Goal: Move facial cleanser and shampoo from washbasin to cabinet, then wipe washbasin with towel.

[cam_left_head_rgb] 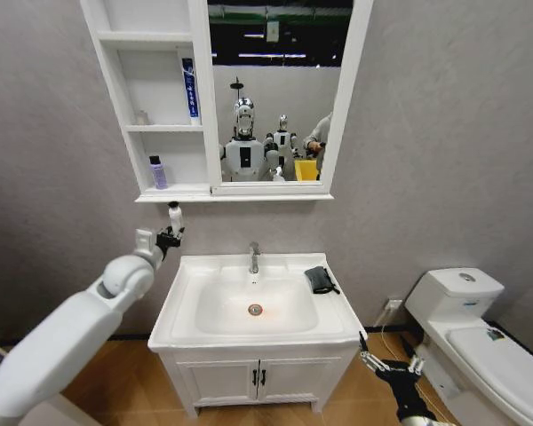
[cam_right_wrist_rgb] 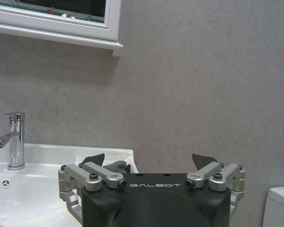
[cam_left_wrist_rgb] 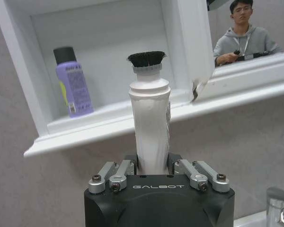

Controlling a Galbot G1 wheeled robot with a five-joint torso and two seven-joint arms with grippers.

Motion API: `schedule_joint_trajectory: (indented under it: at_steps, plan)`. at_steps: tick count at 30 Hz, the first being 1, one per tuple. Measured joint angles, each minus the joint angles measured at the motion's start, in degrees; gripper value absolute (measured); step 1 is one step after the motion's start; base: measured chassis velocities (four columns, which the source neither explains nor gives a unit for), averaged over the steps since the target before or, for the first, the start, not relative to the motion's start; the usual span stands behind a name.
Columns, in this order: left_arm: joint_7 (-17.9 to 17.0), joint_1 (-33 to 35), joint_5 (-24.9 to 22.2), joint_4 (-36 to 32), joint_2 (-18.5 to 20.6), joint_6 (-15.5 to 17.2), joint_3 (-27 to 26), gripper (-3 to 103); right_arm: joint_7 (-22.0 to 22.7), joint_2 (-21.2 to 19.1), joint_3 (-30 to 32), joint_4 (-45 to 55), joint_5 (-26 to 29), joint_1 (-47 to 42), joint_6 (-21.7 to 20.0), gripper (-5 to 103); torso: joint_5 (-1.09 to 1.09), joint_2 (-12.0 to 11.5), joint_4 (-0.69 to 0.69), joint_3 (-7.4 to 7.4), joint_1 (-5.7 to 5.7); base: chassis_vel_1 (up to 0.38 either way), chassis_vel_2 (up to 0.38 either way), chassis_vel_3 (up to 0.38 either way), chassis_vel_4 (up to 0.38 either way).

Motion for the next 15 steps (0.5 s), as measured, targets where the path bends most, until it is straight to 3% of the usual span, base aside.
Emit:
schedule_joint_trajectory:
  at_steps: [4,7,8,10,15]
  plan:
    - [-0.2,-6.1,-2.9,1.2,0.2,1.5,1.7,32,-0.1,0.0,0.0,0.0,-0.2,-0.2,0.4,100,-0.01,0.0,-0.02,0.00,0.00,0.000,0.000,0.000,0.000]
    - [-1.4,-17.1,-6.6,7.1,-1.5,4.4,6.6,31,-0.2,0.0,0.1,0.0,0.0,-0.1,0.7,100,0.00,0.0,0.00,0.00,0.00,0.000,0.000,0.000,0.000]
    - [-1.4,-17.1,-6.6,7.1,-1.5,4.4,6.6,31,-0.2,0.0,0.1,0.0,0.0,-0.1,0.7,100,0.00,0.0,0.00,0.00,0.00,0.000,0.000,0.000,0.000]
    - [-2.1,-25.4,-9.3,12.9,-3.9,5.9,11.2,31,-0.2,-0.1,0.2,0.0,0.3,0.1,0.9,100,-0.02,0.0,0.00,0.01,0.01,0.000,0.000,0.000,0.000]
    - [-2.5,-33.8,-11.0,19.6,-7.4,6.1,18.2,31,-0.3,-0.1,0.5,-0.6,0.9,0.2,1.2,100,-0.01,0.0,-0.01,0.01,0.01,0.000,0.000,0.000,0.000]
